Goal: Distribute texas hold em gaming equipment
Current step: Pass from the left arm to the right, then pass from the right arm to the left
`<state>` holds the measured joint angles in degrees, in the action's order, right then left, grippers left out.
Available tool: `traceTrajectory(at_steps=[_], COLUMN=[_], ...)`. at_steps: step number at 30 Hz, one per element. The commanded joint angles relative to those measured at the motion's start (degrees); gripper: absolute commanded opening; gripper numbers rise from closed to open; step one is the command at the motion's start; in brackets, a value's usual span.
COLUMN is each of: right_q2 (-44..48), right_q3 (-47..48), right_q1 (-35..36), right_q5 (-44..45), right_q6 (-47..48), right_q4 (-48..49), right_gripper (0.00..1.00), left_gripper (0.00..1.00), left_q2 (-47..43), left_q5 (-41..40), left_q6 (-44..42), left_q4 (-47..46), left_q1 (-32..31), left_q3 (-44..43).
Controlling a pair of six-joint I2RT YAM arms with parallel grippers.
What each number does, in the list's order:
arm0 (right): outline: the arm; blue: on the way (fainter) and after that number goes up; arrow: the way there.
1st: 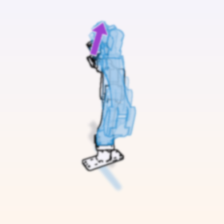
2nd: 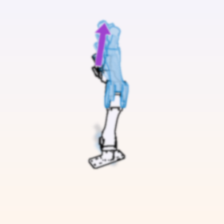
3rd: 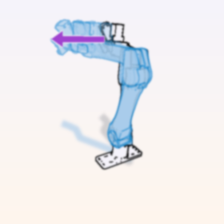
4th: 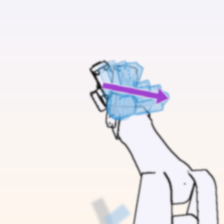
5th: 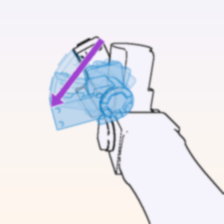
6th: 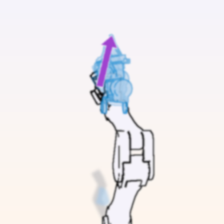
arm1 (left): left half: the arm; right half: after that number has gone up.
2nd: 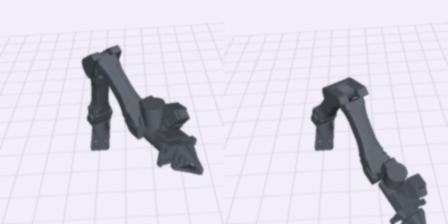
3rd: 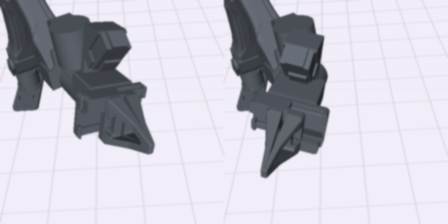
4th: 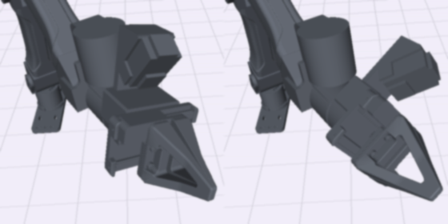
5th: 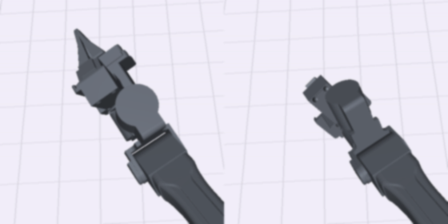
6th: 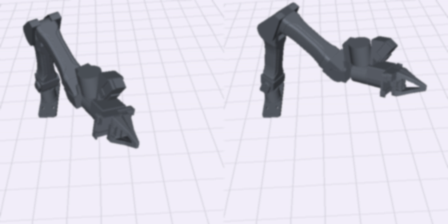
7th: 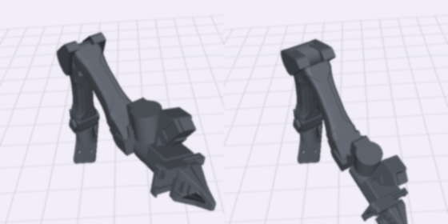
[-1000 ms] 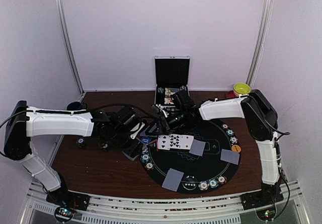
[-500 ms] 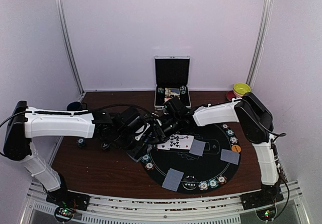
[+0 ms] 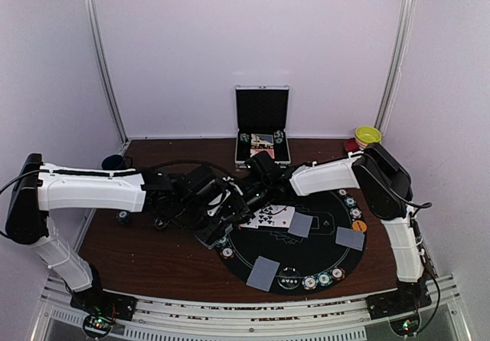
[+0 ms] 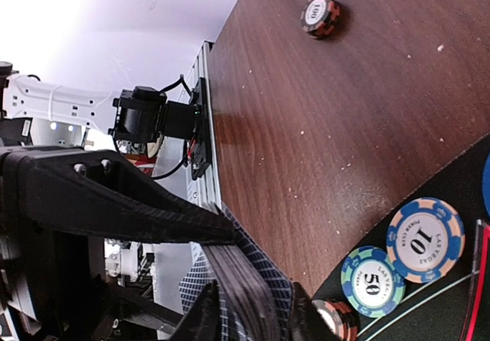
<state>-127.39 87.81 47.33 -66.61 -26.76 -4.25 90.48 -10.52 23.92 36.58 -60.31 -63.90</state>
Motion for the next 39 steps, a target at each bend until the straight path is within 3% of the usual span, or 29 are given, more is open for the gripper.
traceTrajectory(at_steps=[1, 4, 9, 10, 17, 22, 31, 39], right_q2=[-1.2, -1.1, 1.0, 1.6, 6.4, 10.4, 11.7, 12.3], right_q3=[1.5, 1.4, 0.6, 0.3, -3.4, -10.4, -12.6, -13.5], right_q1=[0.5, 0.5, 0.4, 0.3, -1.5, -4.2, -5.5, -7.9], right_q5=[-2.5, -3.3, -3.2, -2.8, -1.3, -0.4, 0.2, 1.2], right_q6=[-1.7, -2.9, -3.8, -3.8, -6.0, -13.5, -13.5, -12.0], right_q4=[1.6, 2.4, 3.0, 3.0, 5.9, 15.7, 15.8, 13.8], right_gripper=[0.18, 0.00, 0.00, 0.00, 0.00, 0.00, 0.00, 0.00], left_gripper=[0.60, 0.65, 0.97, 0.98, 0.98, 0.98, 0.98, 0.85], left_q2=[0.8, 0.7, 0.0, -0.3, -2.7, -3.2, 3.4, 4.2], left_q5=[-1.2, -1.3, -1.6, -1.6, -0.6, -0.5, 1.2, 1.3], left_q6=[0.5, 0.6, 0.5, 0.2, -4.9, -9.8, -17.2, -18.4], left_q4=[-0.9, -1.0, -1.4, -1.9, -8.3, -16.6, -26.0, -29.4], left_q1=[-0.5, -0.5, -0.5, -0.5, -0.5, -0.5, -0.5, -0.4], left_q3=[-1.7, -1.5, -0.2, 0.2, 3.8, 6.7, 4.4, 5.6])
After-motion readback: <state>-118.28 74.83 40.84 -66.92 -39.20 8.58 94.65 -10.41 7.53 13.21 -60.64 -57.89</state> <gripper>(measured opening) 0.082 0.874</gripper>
